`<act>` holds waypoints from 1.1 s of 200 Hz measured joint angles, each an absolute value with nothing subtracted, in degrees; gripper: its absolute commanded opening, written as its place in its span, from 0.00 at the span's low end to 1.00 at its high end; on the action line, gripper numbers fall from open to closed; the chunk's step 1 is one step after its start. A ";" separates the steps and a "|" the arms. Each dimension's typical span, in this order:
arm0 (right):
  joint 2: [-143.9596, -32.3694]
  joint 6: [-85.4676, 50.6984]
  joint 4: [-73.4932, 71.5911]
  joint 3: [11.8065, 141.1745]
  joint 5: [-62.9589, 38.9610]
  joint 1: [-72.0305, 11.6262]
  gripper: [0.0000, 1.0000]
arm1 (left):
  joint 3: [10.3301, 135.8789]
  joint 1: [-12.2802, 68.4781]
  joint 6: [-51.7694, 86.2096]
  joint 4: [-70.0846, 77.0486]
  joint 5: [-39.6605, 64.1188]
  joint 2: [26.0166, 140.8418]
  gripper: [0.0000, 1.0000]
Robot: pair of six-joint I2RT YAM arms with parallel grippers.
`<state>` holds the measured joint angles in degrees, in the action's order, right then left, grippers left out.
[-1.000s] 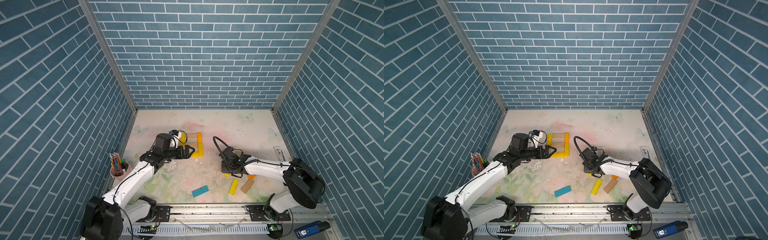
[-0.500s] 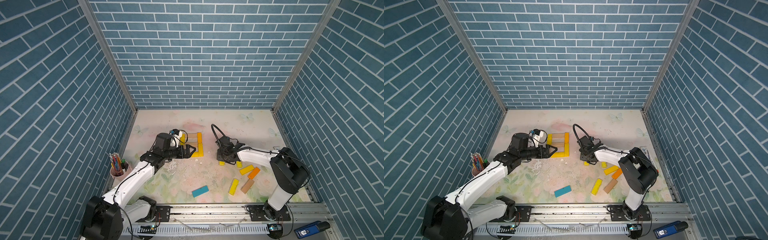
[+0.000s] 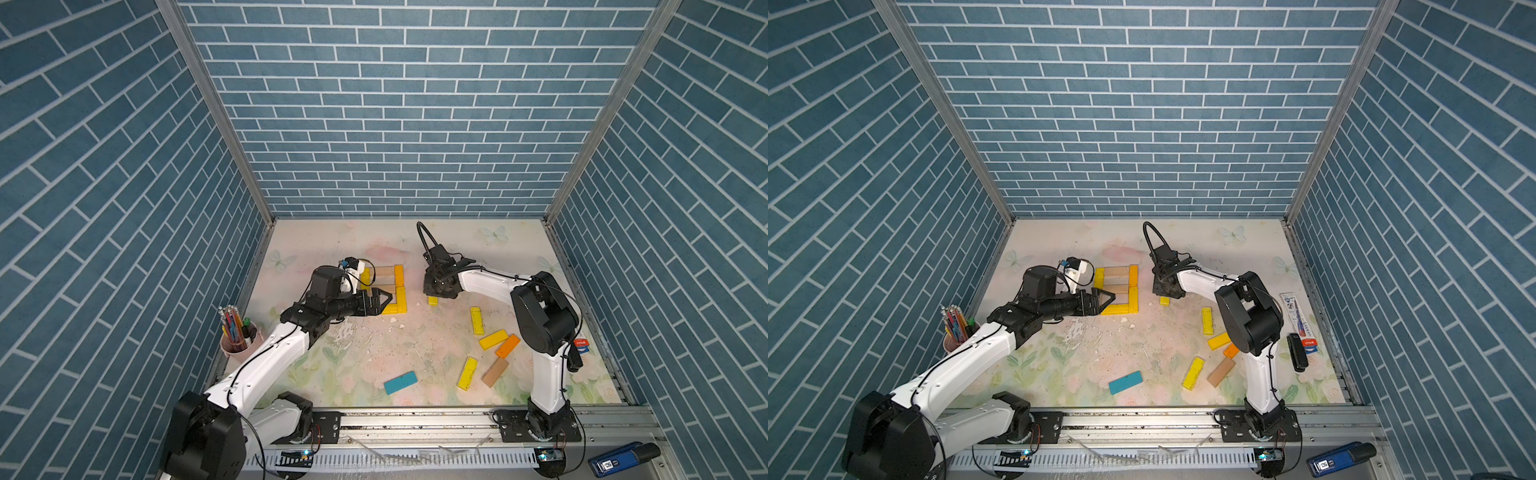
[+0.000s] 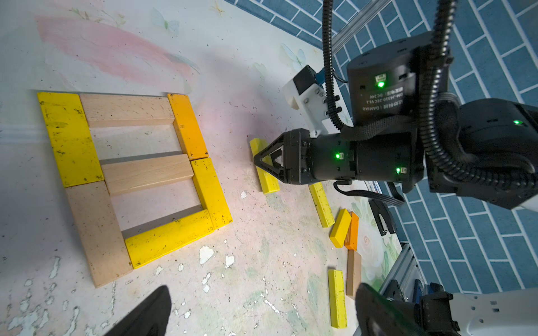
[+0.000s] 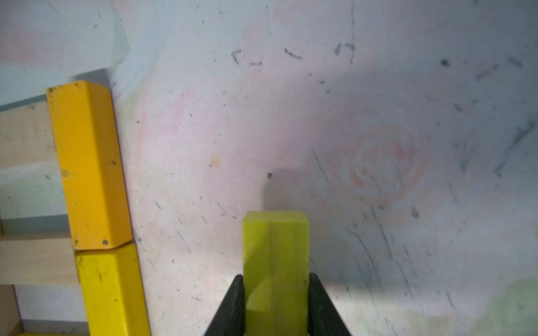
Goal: Assemble the number 8 with building blocks
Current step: Pick up the building block from the center of the board, then place the building block at the center of the board.
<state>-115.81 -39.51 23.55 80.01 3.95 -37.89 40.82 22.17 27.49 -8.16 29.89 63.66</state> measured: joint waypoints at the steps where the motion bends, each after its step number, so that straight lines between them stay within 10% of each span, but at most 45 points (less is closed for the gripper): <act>1: -115.96 -39.48 23.64 80.25 3.92 -37.87 0.30 | 40.82 22.17 27.51 -8.16 29.87 63.66 1.00; 220: -123.72 -35.64 28.91 91.77 2.61 -37.47 0.57 | 40.80 22.46 28.67 -6.90 29.89 65.65 1.00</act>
